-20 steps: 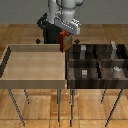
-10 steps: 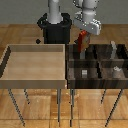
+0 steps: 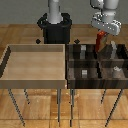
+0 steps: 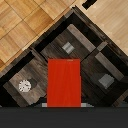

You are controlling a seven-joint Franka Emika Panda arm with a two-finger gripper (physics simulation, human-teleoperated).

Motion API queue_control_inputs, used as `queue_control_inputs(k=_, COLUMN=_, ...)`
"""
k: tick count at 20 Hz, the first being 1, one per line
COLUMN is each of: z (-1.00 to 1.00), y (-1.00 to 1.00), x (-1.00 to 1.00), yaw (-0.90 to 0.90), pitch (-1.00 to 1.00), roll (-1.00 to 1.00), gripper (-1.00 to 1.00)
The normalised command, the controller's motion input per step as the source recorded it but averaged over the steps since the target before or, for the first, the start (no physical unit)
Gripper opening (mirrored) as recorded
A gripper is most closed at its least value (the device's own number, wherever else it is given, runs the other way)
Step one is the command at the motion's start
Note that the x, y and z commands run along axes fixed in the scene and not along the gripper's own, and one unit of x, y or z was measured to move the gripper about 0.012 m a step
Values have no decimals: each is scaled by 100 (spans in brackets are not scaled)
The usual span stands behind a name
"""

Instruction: Place the box of cereal into the appropriate compartment.

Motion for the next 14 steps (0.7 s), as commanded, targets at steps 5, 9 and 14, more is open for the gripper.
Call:
queue_control_inputs(k=5, z=0, y=100, x=0, yaw=0, pitch=0, roll=0, gripper=-100)
queue_control_inputs(k=9, z=0, y=50, x=-31, yaw=0, pitch=0, roll=0, gripper=-100)
queue_control_inputs(k=14, z=0, y=0, x=-100, yaw=0, pitch=0, roll=0, gripper=-100)
